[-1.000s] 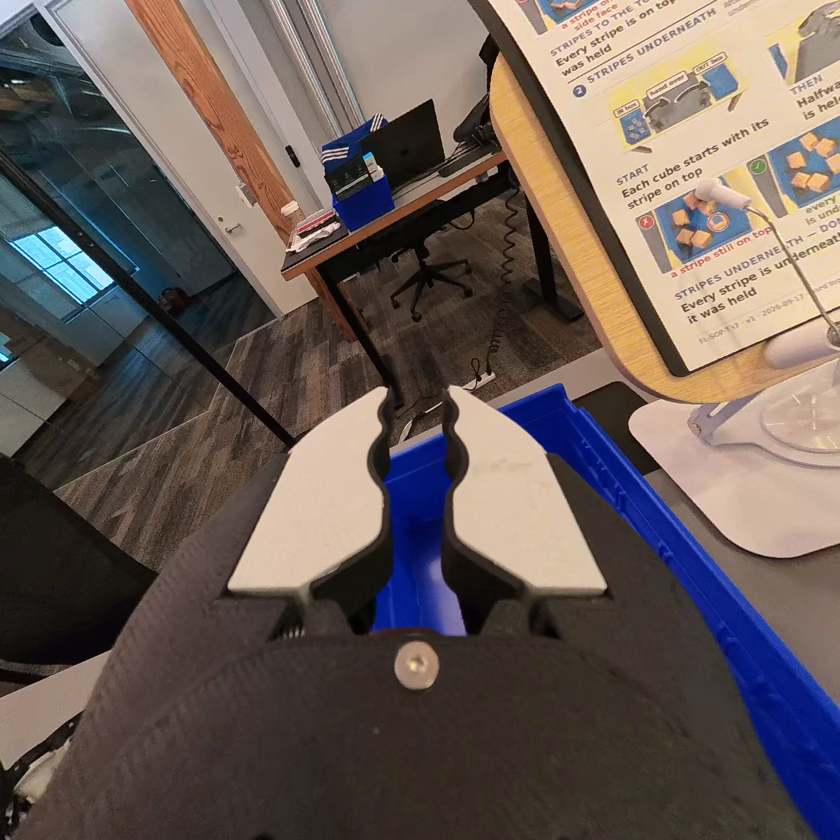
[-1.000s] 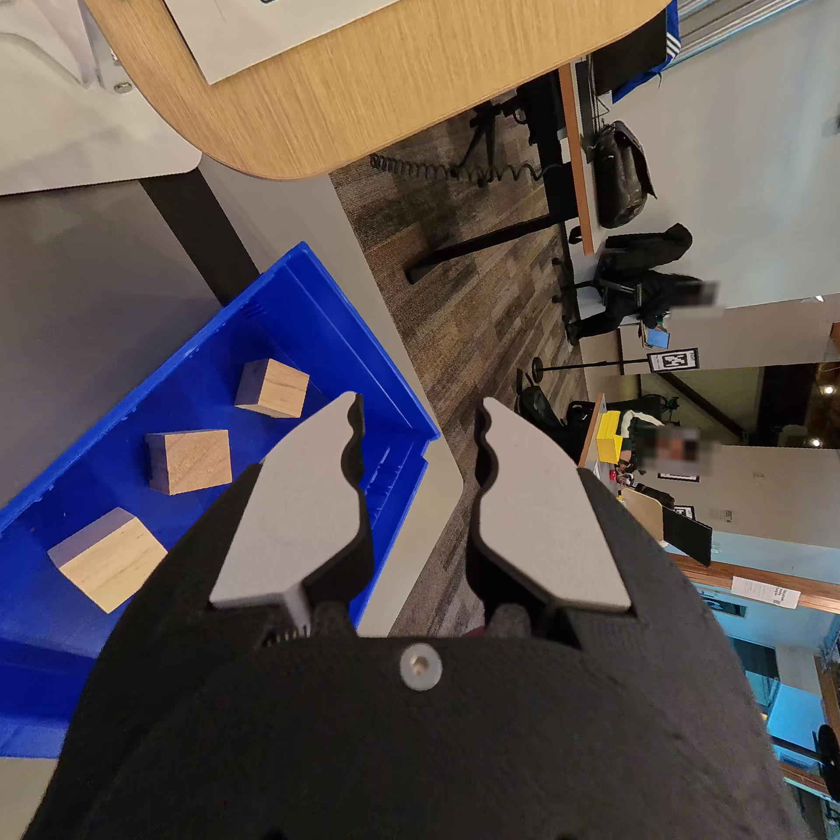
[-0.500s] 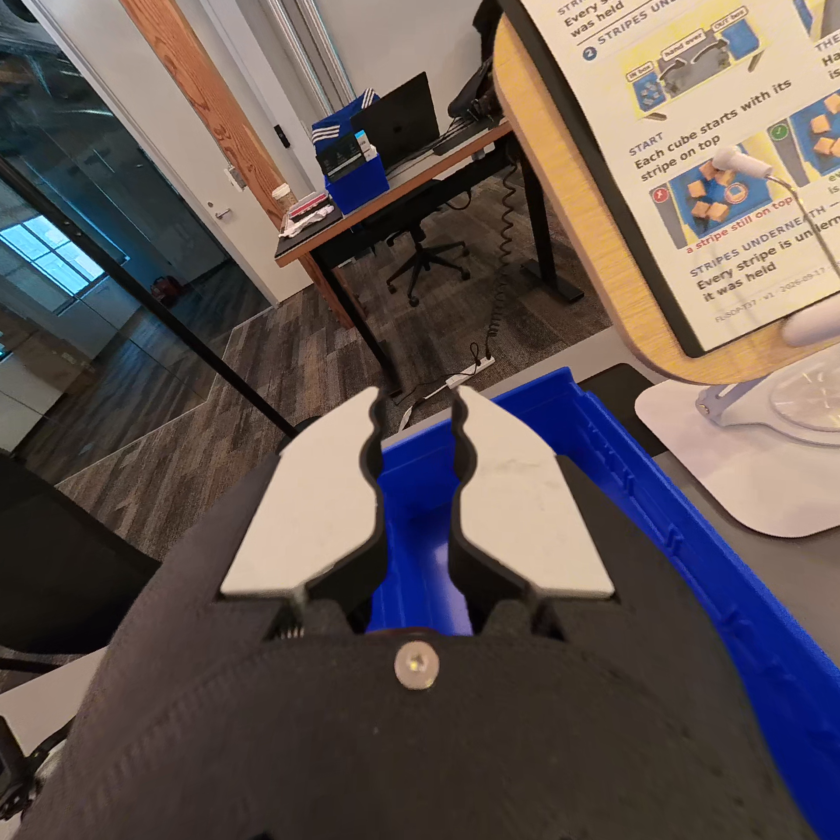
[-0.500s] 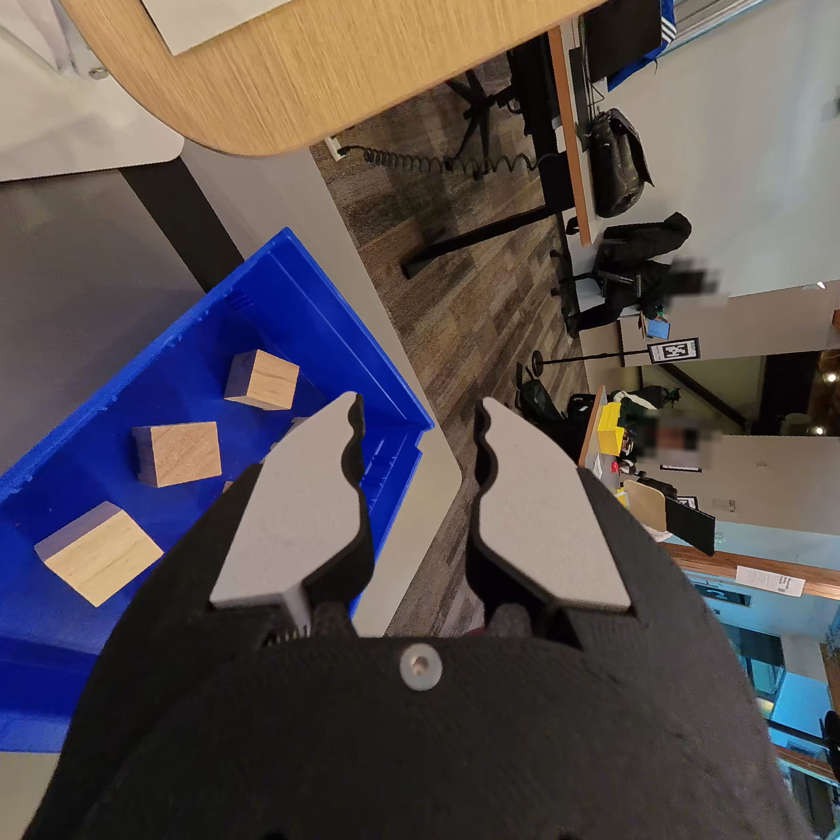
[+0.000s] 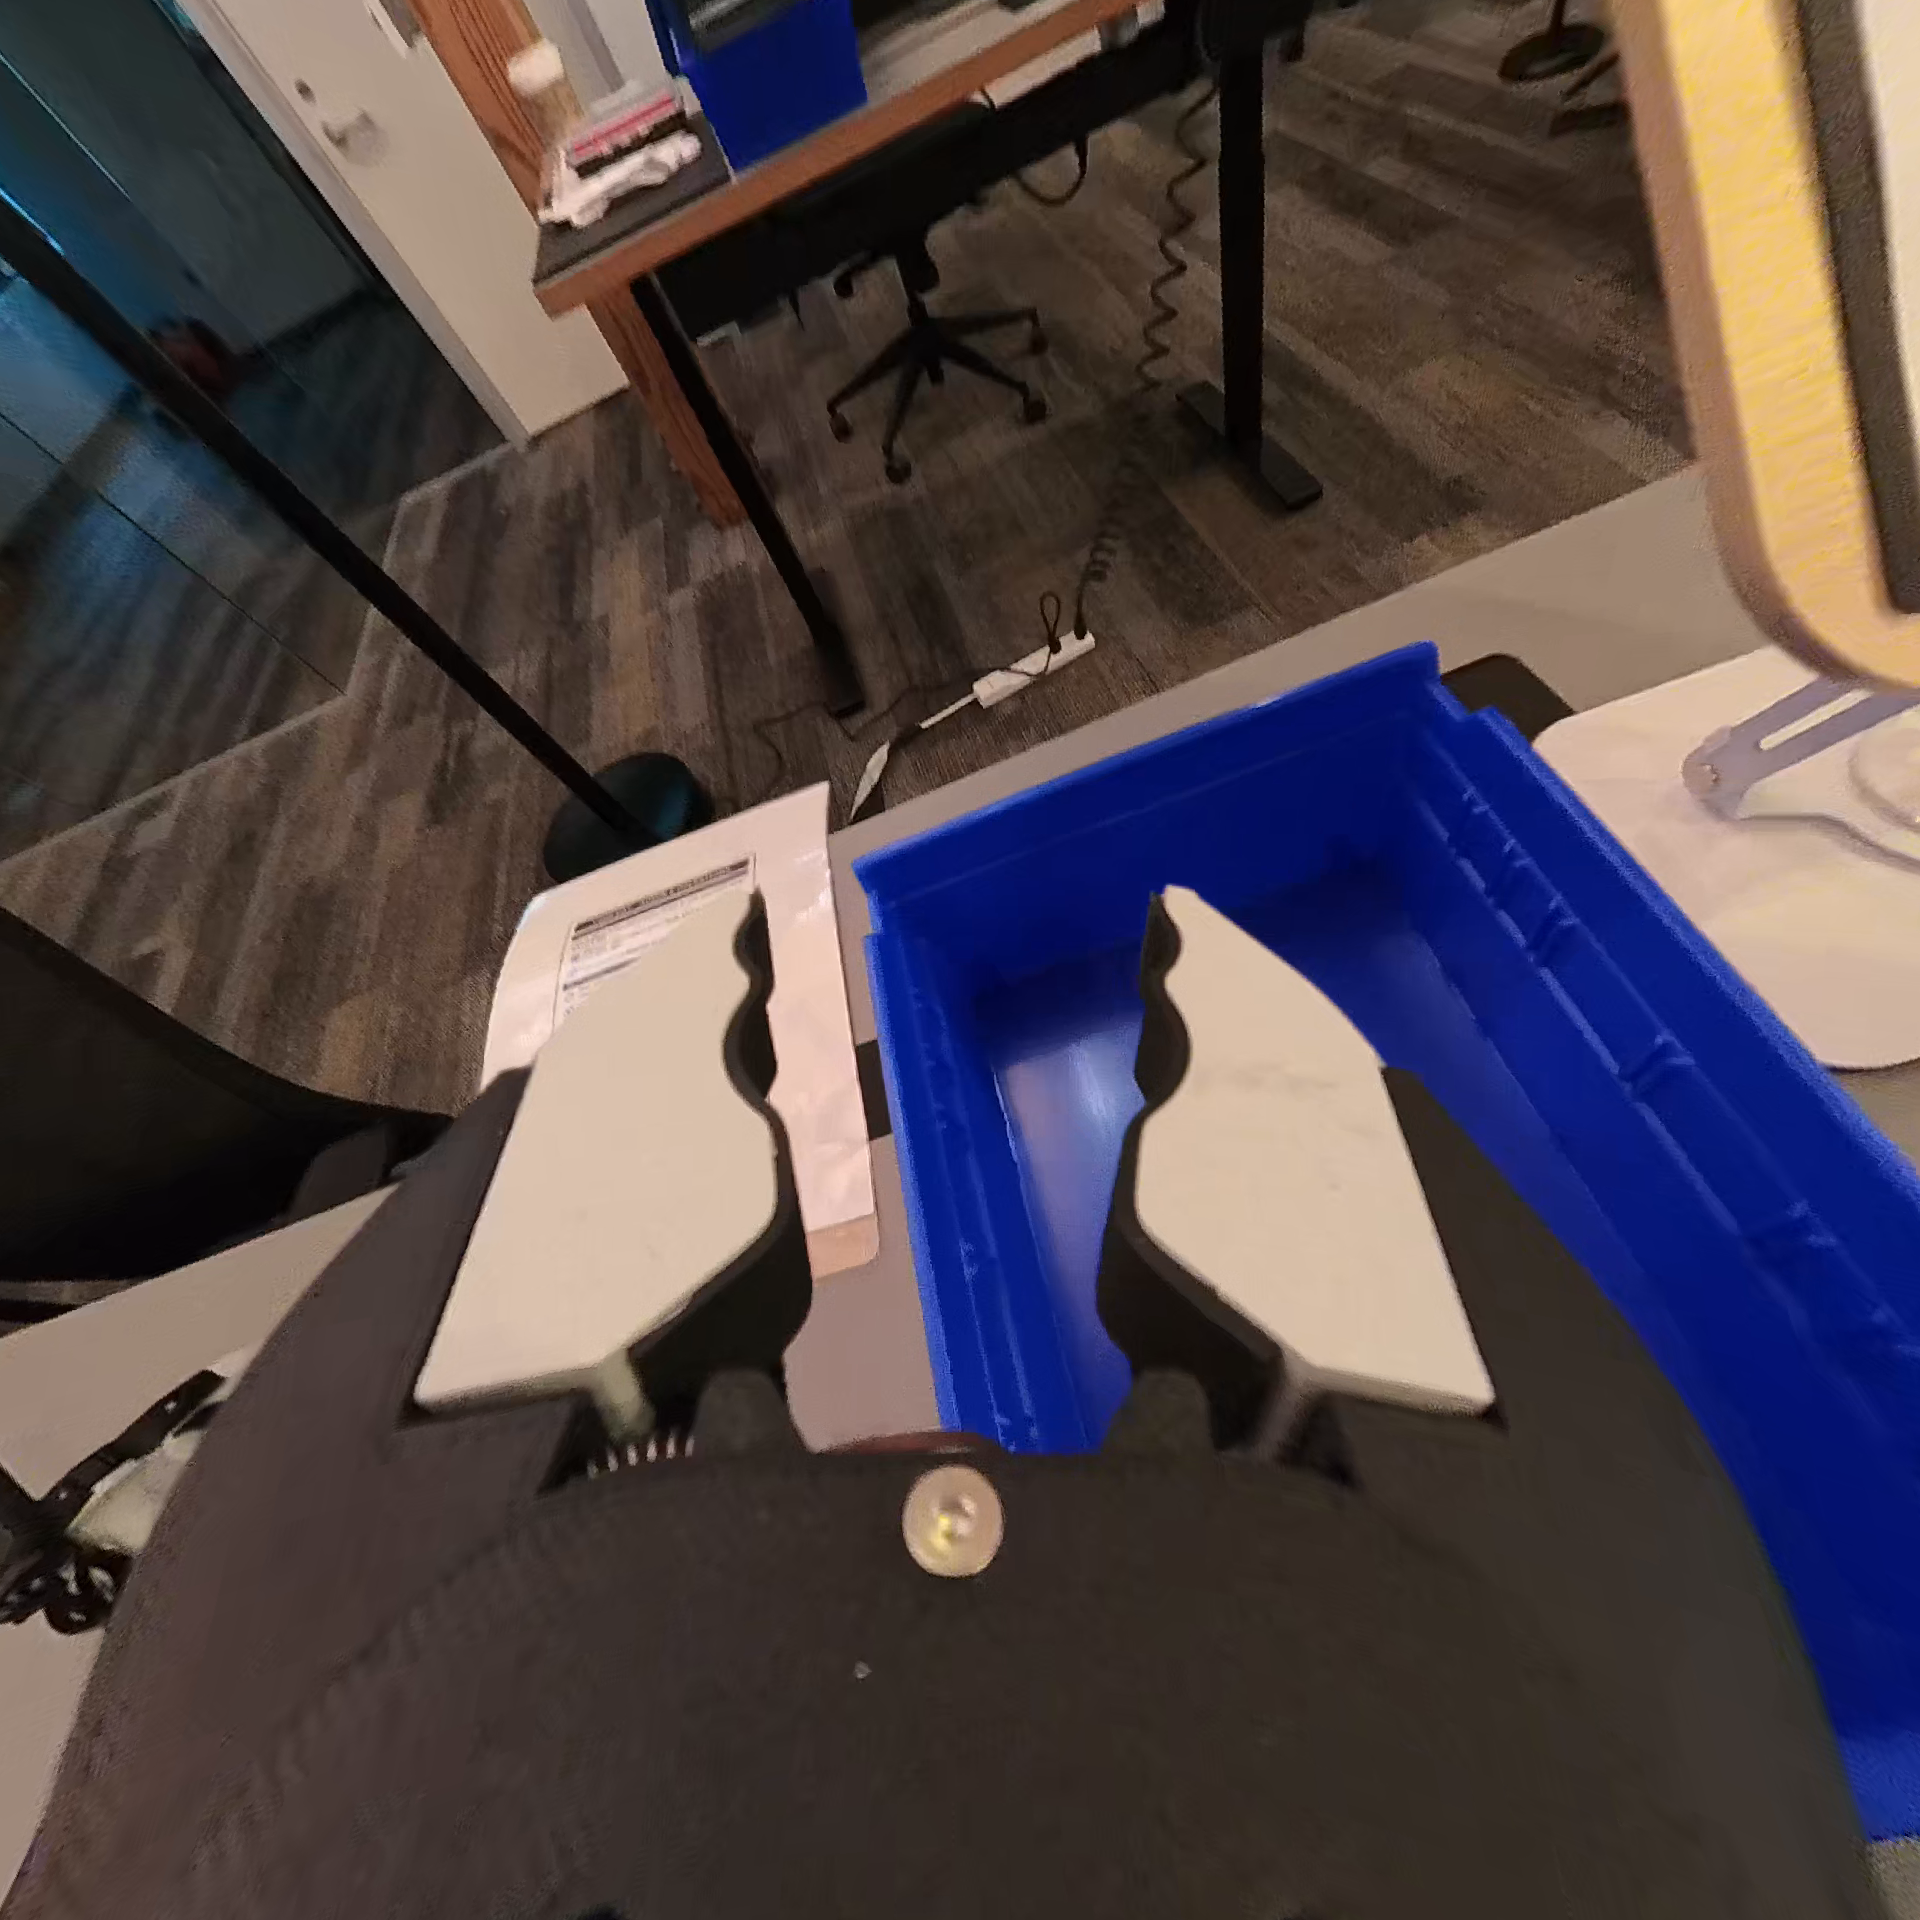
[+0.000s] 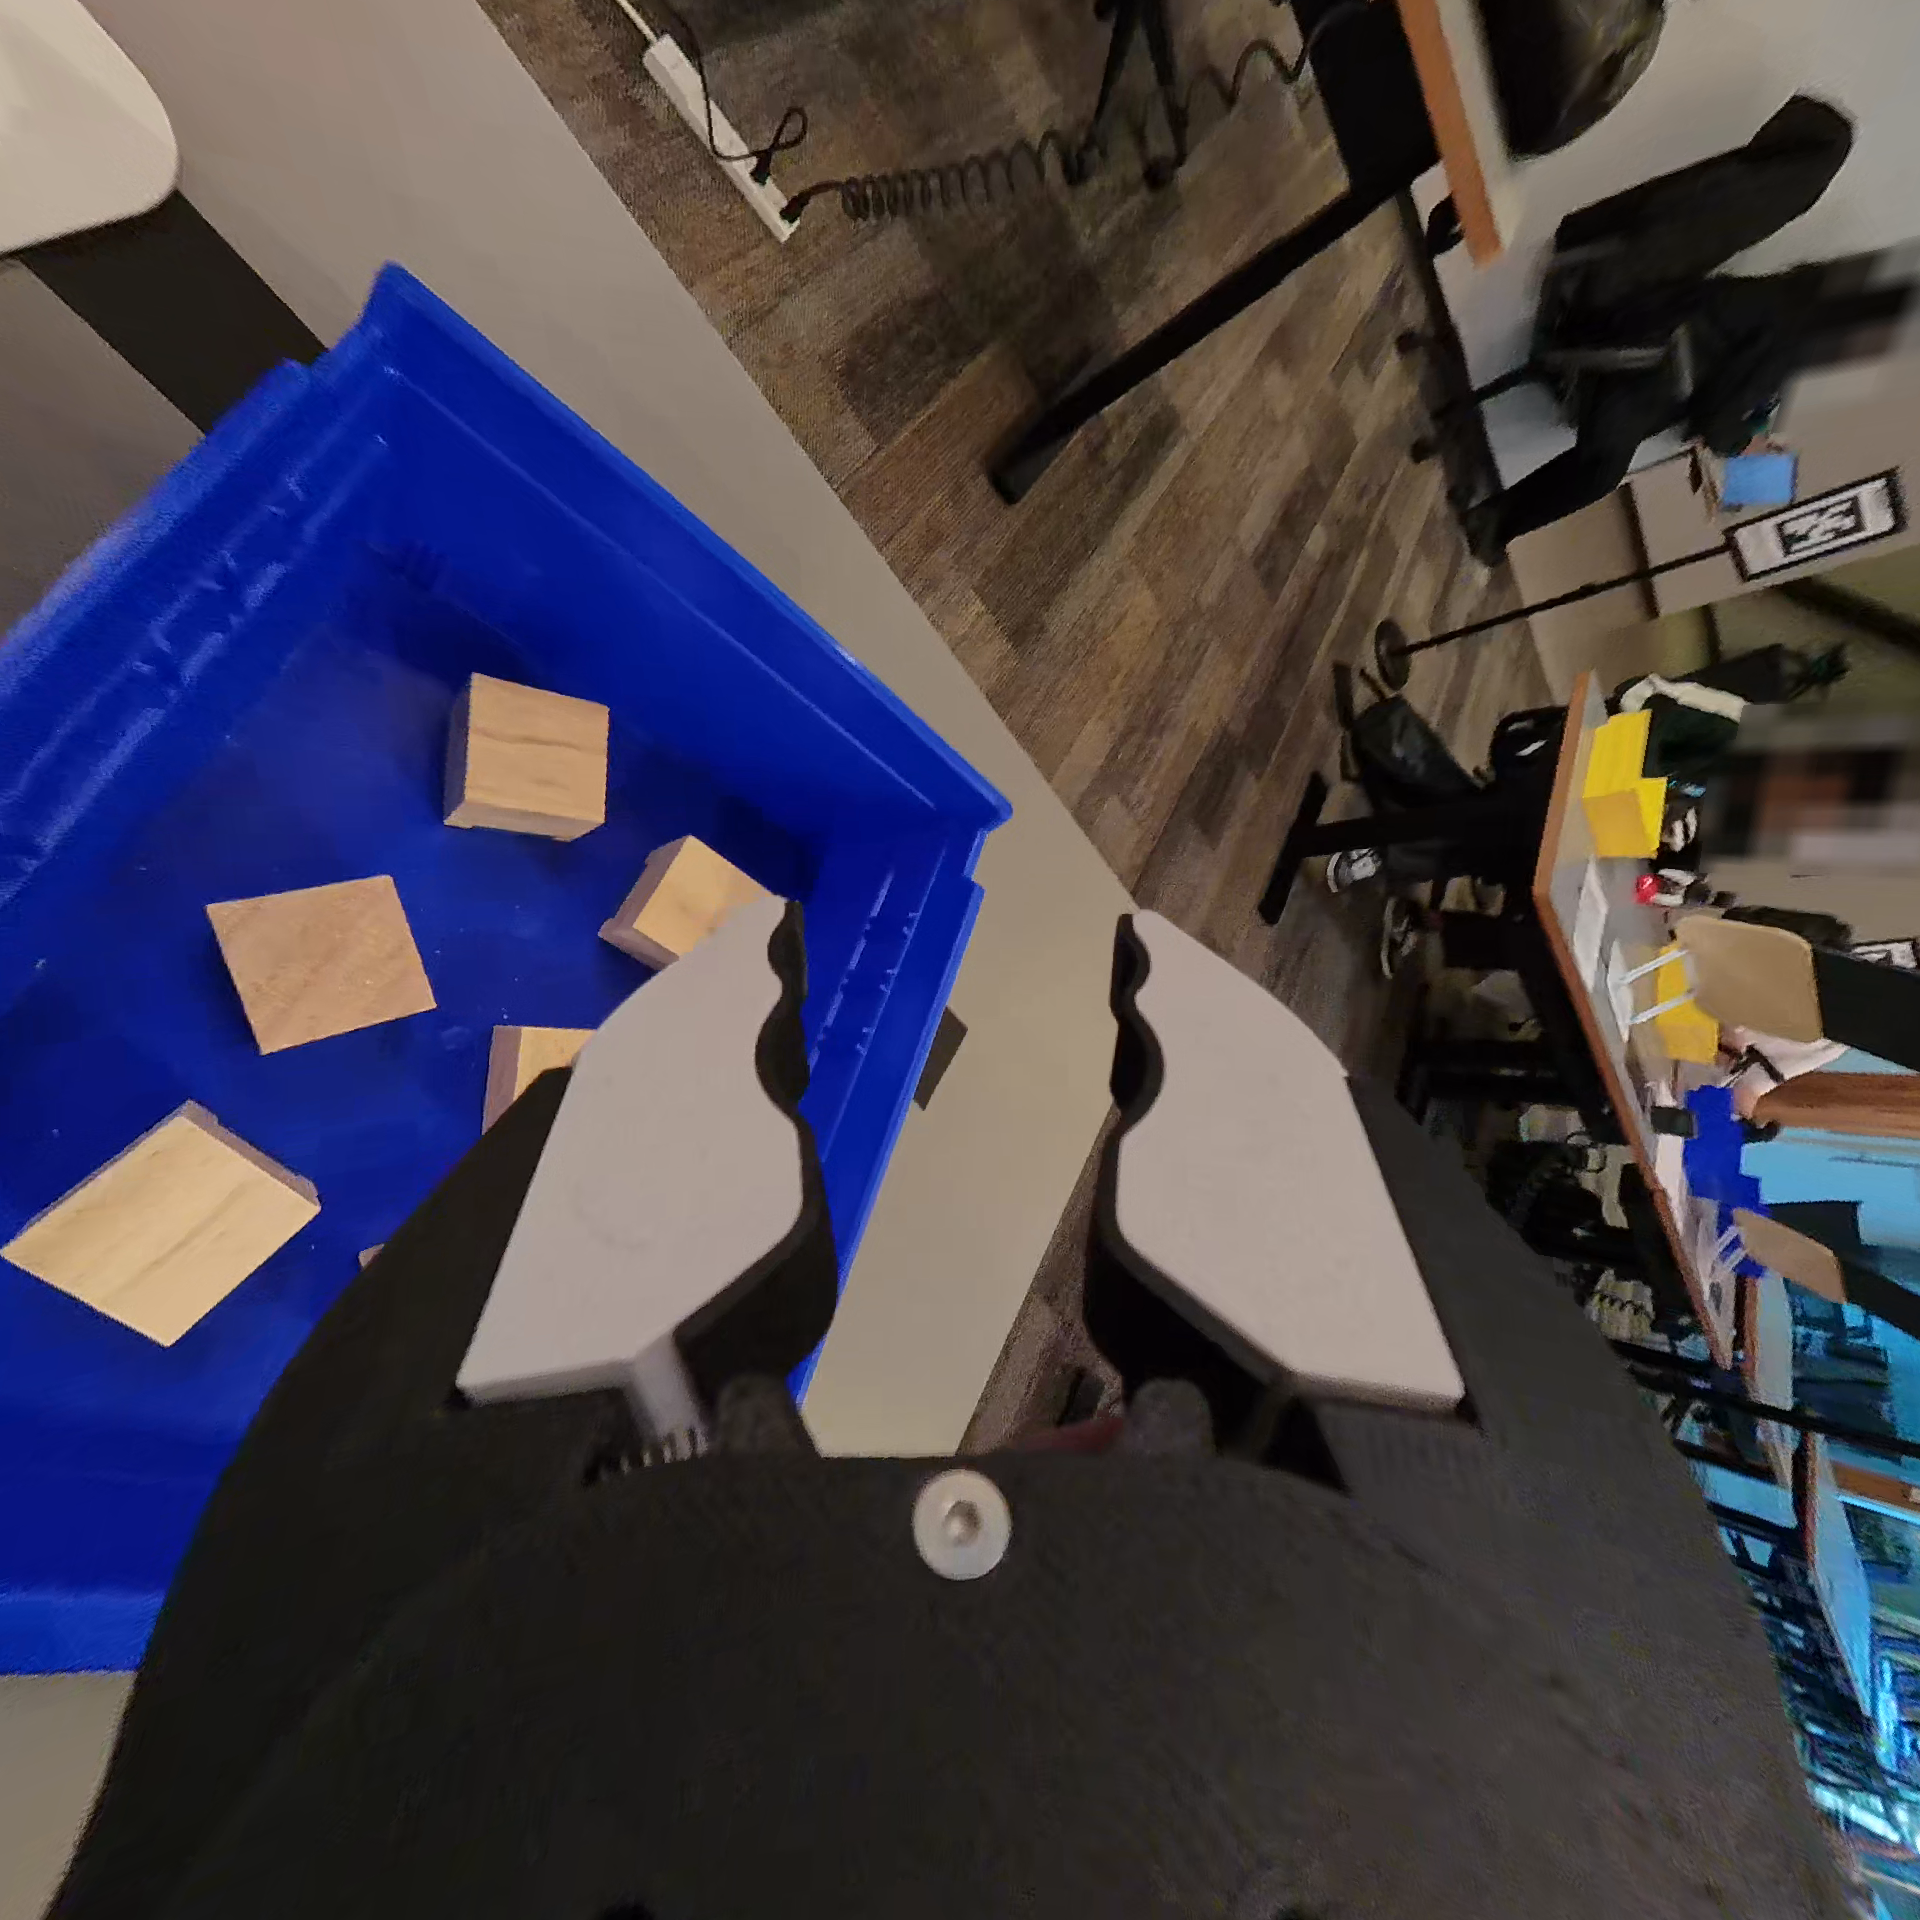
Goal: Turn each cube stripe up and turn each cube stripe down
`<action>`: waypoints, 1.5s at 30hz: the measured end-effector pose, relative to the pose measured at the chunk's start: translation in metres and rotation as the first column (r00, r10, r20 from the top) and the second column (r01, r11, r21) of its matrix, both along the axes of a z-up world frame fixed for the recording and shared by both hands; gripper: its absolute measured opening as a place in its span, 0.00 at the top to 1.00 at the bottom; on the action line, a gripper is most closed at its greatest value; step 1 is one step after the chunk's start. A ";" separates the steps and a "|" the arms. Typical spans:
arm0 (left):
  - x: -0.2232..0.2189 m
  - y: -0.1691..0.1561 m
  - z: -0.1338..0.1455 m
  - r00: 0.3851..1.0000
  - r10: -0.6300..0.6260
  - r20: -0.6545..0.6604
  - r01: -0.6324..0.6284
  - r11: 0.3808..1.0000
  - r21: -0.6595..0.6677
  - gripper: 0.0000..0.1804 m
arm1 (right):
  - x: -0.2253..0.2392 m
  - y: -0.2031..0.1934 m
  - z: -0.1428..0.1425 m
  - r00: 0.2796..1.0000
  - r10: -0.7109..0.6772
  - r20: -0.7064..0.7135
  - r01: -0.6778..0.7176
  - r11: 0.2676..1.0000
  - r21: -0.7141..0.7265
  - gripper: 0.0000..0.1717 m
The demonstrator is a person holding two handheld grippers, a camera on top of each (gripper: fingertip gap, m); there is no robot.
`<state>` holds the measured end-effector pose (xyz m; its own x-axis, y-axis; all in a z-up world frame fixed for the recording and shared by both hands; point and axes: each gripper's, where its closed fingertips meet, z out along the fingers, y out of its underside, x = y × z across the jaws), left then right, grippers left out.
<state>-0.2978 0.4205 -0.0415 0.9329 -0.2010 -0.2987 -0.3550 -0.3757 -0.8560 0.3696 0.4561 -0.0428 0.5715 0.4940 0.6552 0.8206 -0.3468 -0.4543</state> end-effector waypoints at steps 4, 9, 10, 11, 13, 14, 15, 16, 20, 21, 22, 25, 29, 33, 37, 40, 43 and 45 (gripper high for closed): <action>-0.007 0.002 -0.015 1.000 0.014 -0.005 -0.015 0.998 -0.056 0.58 | 0.010 0.006 -0.012 1.000 -0.024 -0.014 0.024 0.999 -0.036 0.66; -0.013 0.006 -0.039 0.996 0.031 -0.083 -0.043 0.988 -0.150 0.52 | 0.022 0.013 -0.029 0.997 -0.056 -0.048 0.051 0.994 -0.093 0.66; -0.015 0.007 -0.044 0.995 0.033 -0.090 -0.048 0.986 -0.163 0.52 | 0.024 0.015 -0.035 0.996 -0.065 -0.058 0.058 0.992 -0.113 0.66; -0.016 0.008 -0.049 0.995 0.034 -0.091 -0.050 0.983 -0.175 0.52 | 0.027 0.016 -0.040 0.995 -0.076 -0.067 0.066 0.989 -0.134 0.66; -0.017 0.009 -0.061 0.996 0.030 -0.081 -0.046 0.976 -0.215 0.51 | 0.033 0.017 -0.054 0.991 -0.102 -0.084 0.085 0.978 -0.189 0.66; -0.018 0.009 -0.067 0.997 0.028 -0.077 -0.046 0.970 -0.238 0.51 | 0.035 0.018 -0.061 0.989 -0.116 -0.092 0.093 0.971 -0.222 0.67; -0.019 0.009 -0.072 0.997 0.027 -0.073 -0.045 0.965 -0.258 0.50 | 0.035 0.017 -0.070 0.986 -0.127 -0.106 0.096 0.961 -0.260 0.68; -0.020 0.009 -0.077 0.998 0.024 -0.066 -0.041 0.960 -0.275 0.50 | 0.036 0.016 -0.078 0.983 -0.142 -0.119 0.101 0.948 -0.301 0.69; -0.017 0.010 -0.092 1.000 0.009 -0.014 -0.013 0.945 -0.326 0.50 | 0.041 0.019 -0.097 0.973 -0.198 -0.122 0.140 0.919 -0.368 0.73; -0.017 0.010 -0.096 1.000 0.007 -0.011 -0.010 0.942 -0.335 0.50 | 0.044 0.020 -0.099 0.972 -0.205 -0.118 0.149 0.917 -0.369 0.73; -0.017 0.010 -0.099 1.000 0.006 -0.012 -0.010 0.938 -0.347 0.50 | 0.046 0.022 -0.102 0.970 -0.213 -0.115 0.157 0.915 -0.371 0.73; -0.019 0.010 -0.107 0.999 0.016 -0.039 -0.030 0.926 -0.377 0.49 | 0.050 0.026 -0.106 0.967 -0.223 -0.122 0.165 0.916 -0.367 0.74; -0.028 0.011 -0.104 0.994 0.053 -0.095 -0.084 0.928 -0.363 0.51 | 0.051 0.029 -0.102 0.966 -0.222 -0.131 0.166 0.924 -0.343 0.73; -0.049 0.008 -0.085 0.973 0.128 -0.192 -0.182 0.937 -0.299 0.51 | 0.050 0.036 -0.074 0.962 -0.221 -0.161 0.184 0.959 -0.218 0.76; -0.061 0.006 -0.093 0.975 0.165 -0.146 -0.205 0.923 -0.325 0.49 | 0.061 0.036 -0.082 0.955 -0.256 -0.152 0.214 0.946 -0.245 0.70; -0.068 0.006 -0.107 0.971 0.170 -0.167 -0.219 0.909 -0.354 0.49 | 0.068 0.037 -0.097 0.954 -0.278 -0.111 0.238 0.930 -0.281 0.69; -0.068 0.006 -0.120 0.973 0.150 -0.175 -0.209 0.895 -0.394 0.51 | 0.064 0.038 -0.105 0.956 -0.269 -0.120 0.222 0.925 -0.307 0.69; -0.067 0.005 -0.127 0.976 0.134 -0.169 -0.195 0.884 -0.425 0.56 | 0.062 0.037 -0.112 0.957 -0.264 -0.122 0.210 0.919 -0.335 0.70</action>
<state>-0.3650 0.4251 -0.1688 0.9225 -0.1866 -0.3378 -0.3526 -0.7633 -0.5414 0.4315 0.4929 -0.1548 0.7820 0.4963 0.3772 0.6213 -0.6687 -0.4084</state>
